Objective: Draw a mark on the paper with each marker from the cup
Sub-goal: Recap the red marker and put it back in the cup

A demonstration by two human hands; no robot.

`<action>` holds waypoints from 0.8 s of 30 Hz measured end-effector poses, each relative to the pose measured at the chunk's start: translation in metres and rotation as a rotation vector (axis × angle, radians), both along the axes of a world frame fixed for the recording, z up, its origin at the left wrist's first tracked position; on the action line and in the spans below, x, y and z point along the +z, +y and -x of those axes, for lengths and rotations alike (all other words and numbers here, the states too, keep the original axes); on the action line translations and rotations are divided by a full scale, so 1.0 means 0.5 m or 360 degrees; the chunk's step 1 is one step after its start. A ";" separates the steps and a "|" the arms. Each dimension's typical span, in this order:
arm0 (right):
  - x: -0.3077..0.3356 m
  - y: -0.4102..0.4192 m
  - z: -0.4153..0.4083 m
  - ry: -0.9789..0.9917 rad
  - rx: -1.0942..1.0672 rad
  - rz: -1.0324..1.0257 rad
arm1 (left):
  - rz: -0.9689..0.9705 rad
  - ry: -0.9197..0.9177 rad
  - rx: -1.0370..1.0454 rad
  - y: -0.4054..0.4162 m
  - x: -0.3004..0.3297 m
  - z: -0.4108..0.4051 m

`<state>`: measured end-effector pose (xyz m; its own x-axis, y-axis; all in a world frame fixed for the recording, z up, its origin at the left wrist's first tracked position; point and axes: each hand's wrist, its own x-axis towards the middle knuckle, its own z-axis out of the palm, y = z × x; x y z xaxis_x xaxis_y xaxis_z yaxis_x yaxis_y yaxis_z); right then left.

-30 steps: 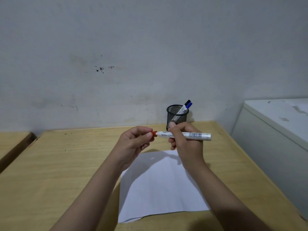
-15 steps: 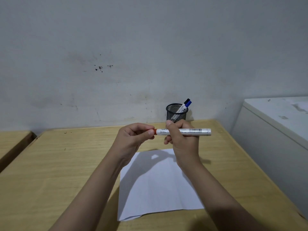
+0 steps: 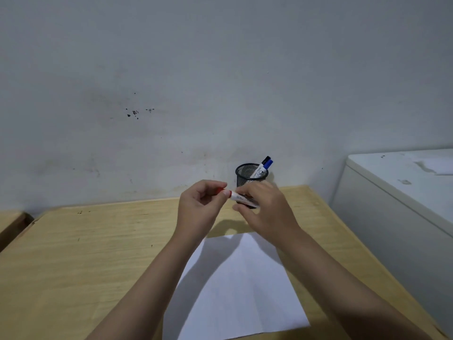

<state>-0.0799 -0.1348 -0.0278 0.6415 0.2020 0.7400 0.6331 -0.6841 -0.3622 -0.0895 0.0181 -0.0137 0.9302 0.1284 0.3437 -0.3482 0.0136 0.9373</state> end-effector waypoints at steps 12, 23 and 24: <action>0.110 -0.112 -0.126 0.0043 -0.0180 -0.1165 | -0.0983 -0.0185 0.0180 -0.072 -0.029 -0.165; 0.054 -0.090 -0.237 0.0166 -0.0418 -0.1101 | -0.1011 -0.0227 0.0360 -0.108 -0.073 -0.235; 0.045 -0.088 -0.240 0.0203 -0.0435 -0.1076 | -0.0980 -0.0235 0.0363 -0.110 -0.075 -0.233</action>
<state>0.0401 -0.1789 -0.0054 0.6930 -0.4511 0.5624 0.3968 -0.4126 -0.8199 0.0270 -0.0367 -0.0512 0.8406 0.0561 0.5387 -0.4042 -0.5971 0.6929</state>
